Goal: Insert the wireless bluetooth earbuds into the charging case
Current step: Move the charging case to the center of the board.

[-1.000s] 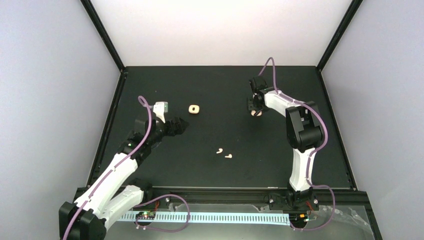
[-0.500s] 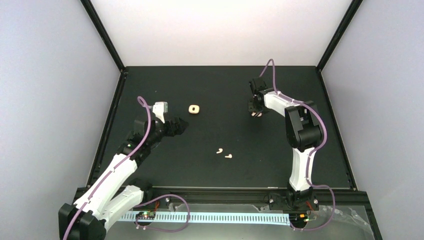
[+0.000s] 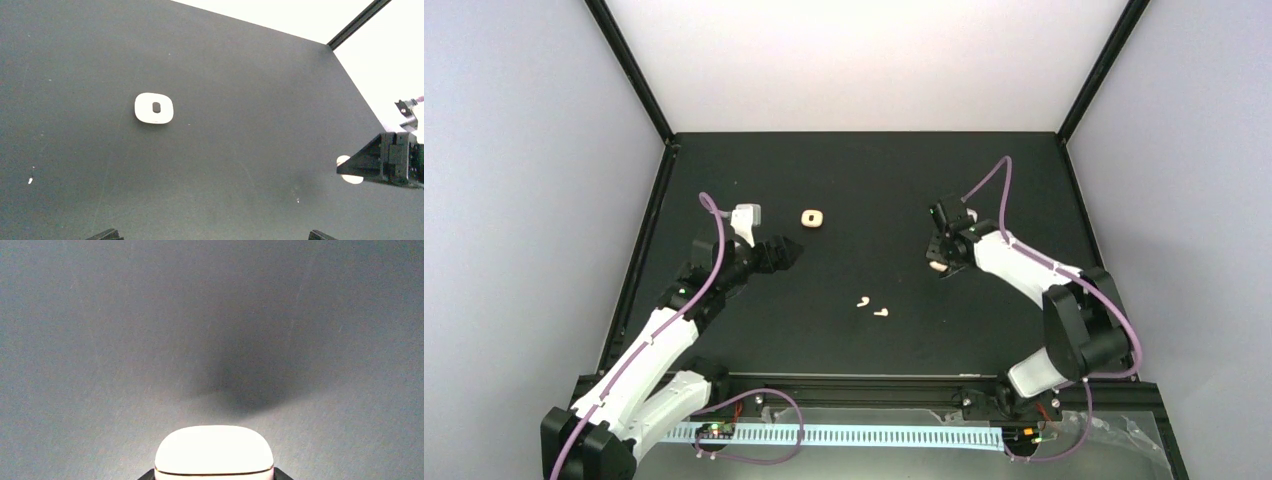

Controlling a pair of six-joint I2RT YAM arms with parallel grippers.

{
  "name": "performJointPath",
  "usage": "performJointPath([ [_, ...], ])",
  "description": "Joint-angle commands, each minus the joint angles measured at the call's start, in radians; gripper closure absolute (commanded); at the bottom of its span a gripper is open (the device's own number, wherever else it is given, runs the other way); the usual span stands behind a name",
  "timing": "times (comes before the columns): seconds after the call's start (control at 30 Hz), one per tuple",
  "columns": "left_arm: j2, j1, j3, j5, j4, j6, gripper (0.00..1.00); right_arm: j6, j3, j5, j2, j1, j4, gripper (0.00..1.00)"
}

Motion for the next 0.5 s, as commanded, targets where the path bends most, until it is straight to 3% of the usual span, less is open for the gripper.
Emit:
performJointPath([
  [0.0, -0.007, -0.002, 0.032, 0.040, 0.007, -0.022, 0.01, 0.332, -0.069, 0.009, -0.066, 0.061, -0.006, 0.55],
  [0.2, -0.008, -0.004, 0.036, 0.043, -0.022, -0.006, 0.01, 0.553, -0.073, 0.083, -0.042, 0.171, -0.032, 0.50],
  [0.47, -0.005, -0.018, 0.034, 0.033, -0.023, -0.003, 0.01, 0.676, -0.025, 0.082, 0.074, 0.251, -0.033, 0.47],
])
